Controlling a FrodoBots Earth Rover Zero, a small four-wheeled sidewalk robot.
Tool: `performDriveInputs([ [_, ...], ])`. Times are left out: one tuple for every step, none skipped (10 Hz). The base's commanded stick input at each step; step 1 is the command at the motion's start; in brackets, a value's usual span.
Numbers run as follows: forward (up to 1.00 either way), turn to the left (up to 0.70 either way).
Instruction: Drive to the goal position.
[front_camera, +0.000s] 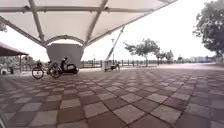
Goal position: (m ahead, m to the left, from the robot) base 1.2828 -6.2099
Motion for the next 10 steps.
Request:
performDriveInputs([
  [0.00, -0.70],
  [0.00, -0.70],
  [0.00, -0.70],
  [0.00, -0.70],
  [0.01, -0.60],
  [0.13, -0.17],
  [0.47, -0.29],
  [0.70, 0.00],
  [0.70, 0.00],
  [0.70, 0.00],
])
